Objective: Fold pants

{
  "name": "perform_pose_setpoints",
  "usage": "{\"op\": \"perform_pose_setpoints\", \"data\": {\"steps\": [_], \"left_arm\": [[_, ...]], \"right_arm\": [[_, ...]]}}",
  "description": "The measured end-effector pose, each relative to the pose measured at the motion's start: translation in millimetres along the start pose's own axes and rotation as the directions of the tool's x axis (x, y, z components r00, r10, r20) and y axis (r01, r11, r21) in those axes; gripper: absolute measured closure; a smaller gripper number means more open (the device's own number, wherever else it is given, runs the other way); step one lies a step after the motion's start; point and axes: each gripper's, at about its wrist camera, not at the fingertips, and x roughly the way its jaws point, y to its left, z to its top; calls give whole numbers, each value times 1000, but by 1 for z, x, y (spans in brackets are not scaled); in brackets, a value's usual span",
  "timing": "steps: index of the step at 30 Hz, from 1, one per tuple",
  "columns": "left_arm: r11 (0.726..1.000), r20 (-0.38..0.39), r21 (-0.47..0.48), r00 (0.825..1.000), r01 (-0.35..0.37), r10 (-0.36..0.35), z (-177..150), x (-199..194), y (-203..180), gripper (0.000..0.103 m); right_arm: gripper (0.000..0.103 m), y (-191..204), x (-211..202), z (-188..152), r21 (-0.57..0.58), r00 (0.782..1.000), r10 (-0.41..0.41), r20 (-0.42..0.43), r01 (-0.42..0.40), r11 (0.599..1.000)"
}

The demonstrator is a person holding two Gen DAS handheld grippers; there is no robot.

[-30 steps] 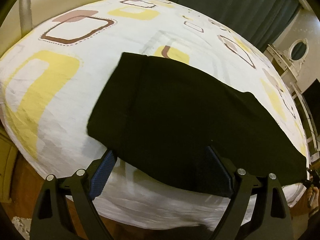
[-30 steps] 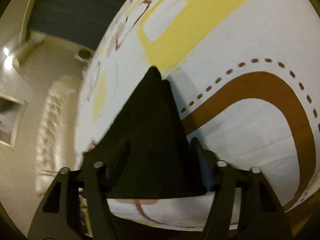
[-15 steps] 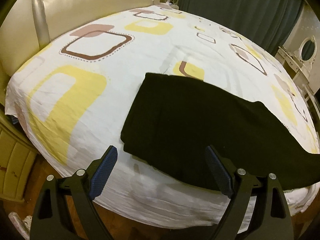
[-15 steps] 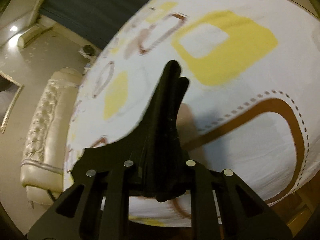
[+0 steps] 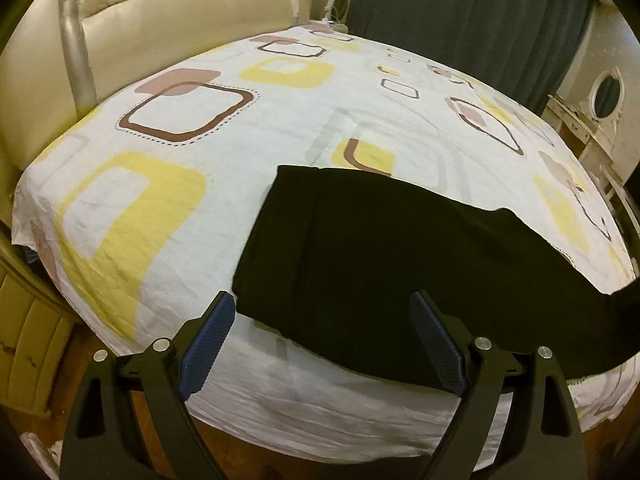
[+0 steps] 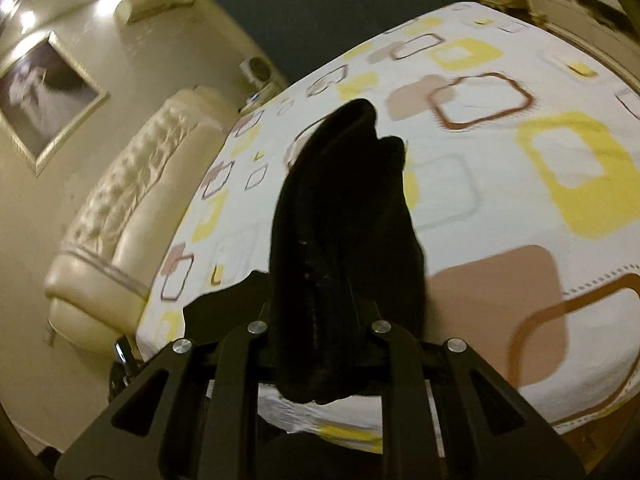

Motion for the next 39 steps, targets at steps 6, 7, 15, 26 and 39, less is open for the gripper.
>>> {"op": "perform_pose_setpoints", "data": {"steps": [6, 7, 15, 26, 39], "left_arm": [[999, 3, -31, 1000, 29, -29, 0, -2, -4, 15], [999, 1, -34, 1000, 27, -27, -1, -1, -5, 15], [999, -12, -31, 999, 30, -30, -5, 2, -12, 15], [998, -25, -48, 999, 45, -46, -5, 4, -13, 15], [998, -31, -18, 998, 57, -57, -7, 6, -20, 15]], "right_arm": [[86, 55, 72, -26, -66, 998, -23, -66, 19, 998], [86, 59, 83, -30, -71, 997, -25, -78, 20, 997], [86, 106, 189, -82, -178, 970, -133, -204, 97, 979], [86, 150, 265, -125, -318, 931, -250, -266, 160, 935], [58, 161, 268, -147, -271, 947, -156, -281, 77, 959]]}}
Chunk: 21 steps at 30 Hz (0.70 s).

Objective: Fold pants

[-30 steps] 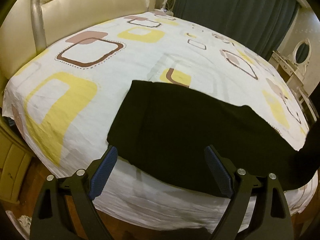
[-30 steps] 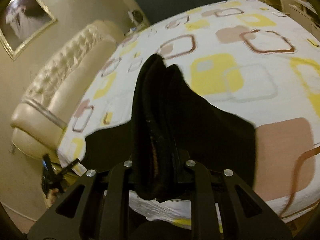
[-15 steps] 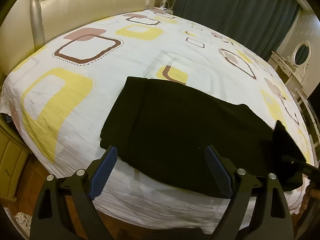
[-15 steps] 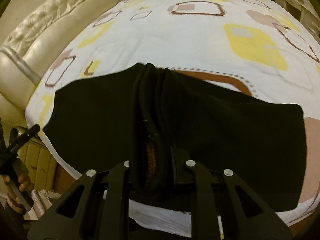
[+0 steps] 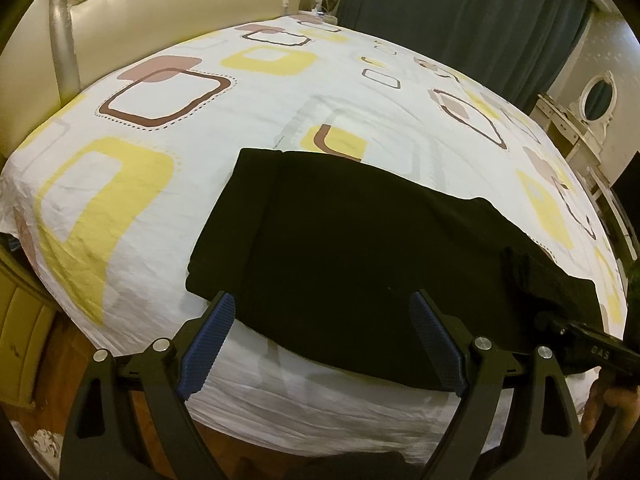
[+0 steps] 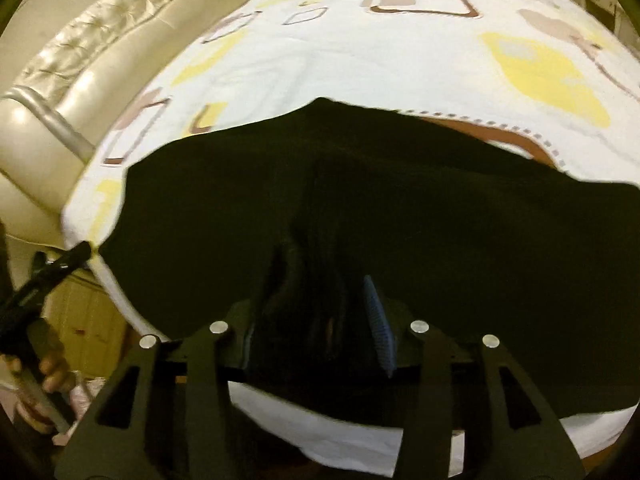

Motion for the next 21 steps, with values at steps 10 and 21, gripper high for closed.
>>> {"op": "perform_pose_setpoints", "data": {"steps": [10, 21], "left_arm": [[1000, -8, 14, 1000, 8, -8, -2, 1, -5, 15], [999, -21, 28, 999, 31, -30, -6, 3, -10, 15]], "right_arm": [[41, 2, 19, -22, 6, 994, 107, -1, -107, 994], [37, -118, -110, -3, 156, 928, 228, 296, -282, 947]]}}
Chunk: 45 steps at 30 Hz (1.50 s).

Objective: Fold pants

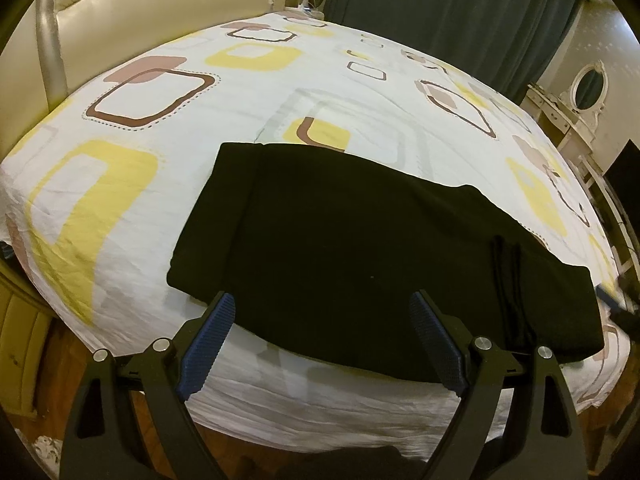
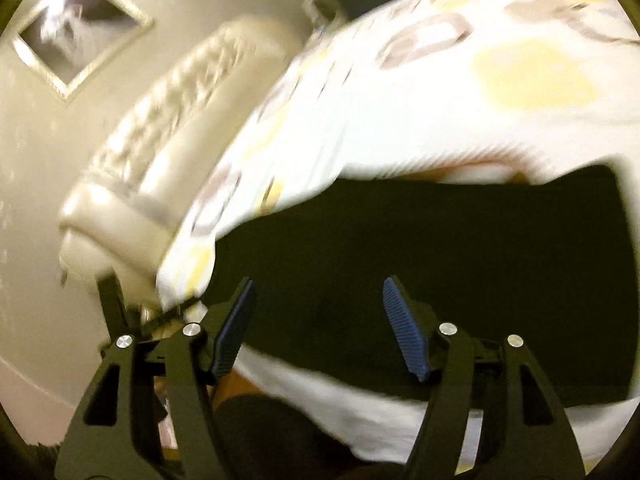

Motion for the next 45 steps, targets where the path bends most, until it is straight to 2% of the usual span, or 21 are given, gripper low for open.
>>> {"op": "perform_pose_setpoints", "data": {"steps": [2, 4, 7, 10, 12, 13, 14, 16, 21, 25, 28, 32, 36, 38, 40, 45], "left_arm": [[1000, -6, -10, 1000, 12, -12, 0, 1, -1, 15], [1000, -11, -15, 1000, 22, -22, 0, 2, -1, 15], [1000, -7, -6, 1000, 23, -23, 0, 1, -4, 15], [1000, -3, 8, 1000, 16, -16, -1, 0, -6, 15], [1000, -5, 13, 1000, 11, -11, -1, 1, -6, 15], [1000, -10, 14, 1000, 11, -11, -2, 2, -6, 15], [1000, -14, 13, 1000, 12, -12, -2, 3, -6, 15], [1000, -20, 10, 1000, 13, -13, -2, 4, -6, 15], [1000, -24, 16, 1000, 13, -12, -3, 5, -7, 15], [1000, -23, 29, 1000, 4, -3, -4, 5, -7, 15], [1000, -23, 20, 1000, 5, -5, -5, 5, -5, 15], [1000, -31, 3, 999, 14, -14, -4, 7, -3, 15], [1000, -26, 22, 1000, 10, -10, -5, 6, -6, 15], [1000, -23, 29, 1000, 9, -9, -5, 5, -7, 15], [999, -21, 34, 1000, 10, -9, -5, 4, -7, 15], [999, -11, 38, 1000, 4, -4, -5, 3, -6, 15]], "right_arm": [[37, -40, -28, 16, 60, 992, -108, 61, 105, 993], [37, -81, -39, 24, 157, 985, -157, 66, 145, 977], [37, -141, -32, 24, 325, 993, -113, 28, 98, 941], [37, -169, -10, 18, 413, 1000, -15, 12, 9, 911], [43, -176, 4, 19, 423, 1000, 14, -10, -8, 906], [64, -178, 9, 18, 422, 1000, 12, -25, -1, 907], [79, -181, 16, 17, 424, 999, 9, -39, 9, 906], [83, -190, 21, 11, 440, 999, 11, -32, 4, 898], [83, -196, 15, 3, 450, 999, 46, -3, -39, 892], [70, -199, 3, -4, 480, 995, 97, 31, -99, 871], [61, -195, -14, -17, 466, 993, 119, 26, -117, 877], [58, -184, -31, -40, 439, 990, 138, -6, -121, 890], [59, -178, -40, -57, 411, 989, 145, -38, -117, 904], [74, -180, -38, -60, 392, 993, 95, -76, -58, 918], [79, -179, -33, -62, 382, 994, 67, -87, -29, 924], [80, -177, -37, -67, 370, 997, 39, -68, -11, 929]]}}
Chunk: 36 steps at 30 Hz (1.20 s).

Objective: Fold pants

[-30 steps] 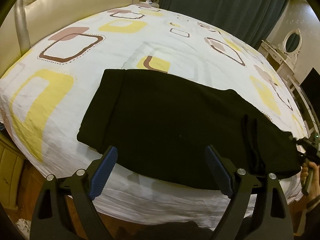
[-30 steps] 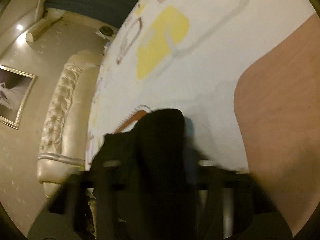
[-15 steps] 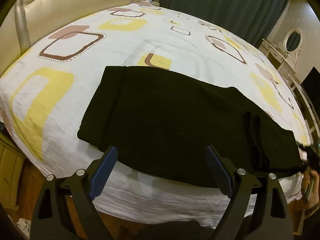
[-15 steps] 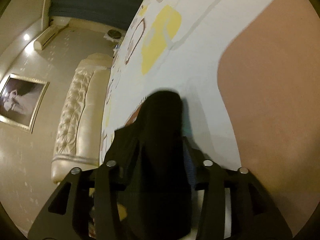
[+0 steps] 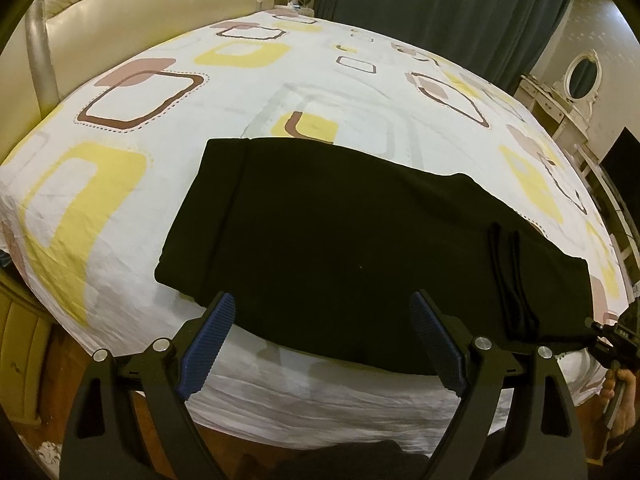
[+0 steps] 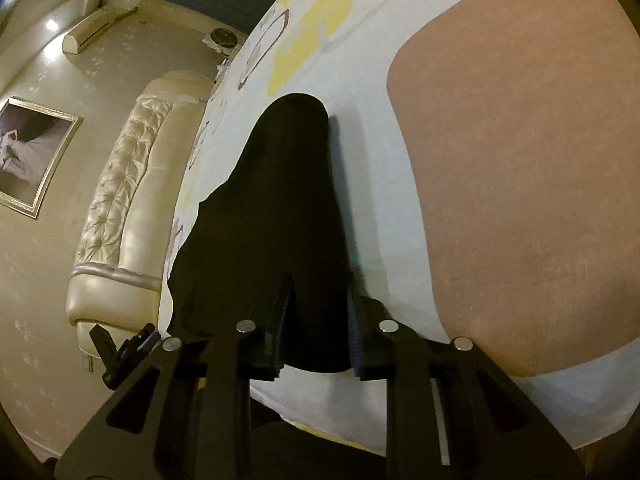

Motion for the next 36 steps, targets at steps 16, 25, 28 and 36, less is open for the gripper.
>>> {"op": "perform_pose_setpoints", "data": {"steps": [16, 25, 28, 36], "left_arm": [[1000, 22, -3, 1000, -8, 8, -1, -2, 10, 15], [974, 29, -189, 992, 124, -121, 16, 3, 72, 15], [899, 30, -349, 961, 267, -274, 23, 13, 115, 15], [829, 0, -427, 917, 362, -400, 42, 48, 170, 16]], "right_arm": [[48, 71, -4, -9, -54, 999, 32, 20, -31, 998], [46, 48, 6, -14, 0, 999, 42, -18, -42, 999], [45, 48, 7, -15, -3, 999, 49, -18, -49, 999], [39, 48, 8, -17, 5, 997, 70, -9, -70, 998]]}}
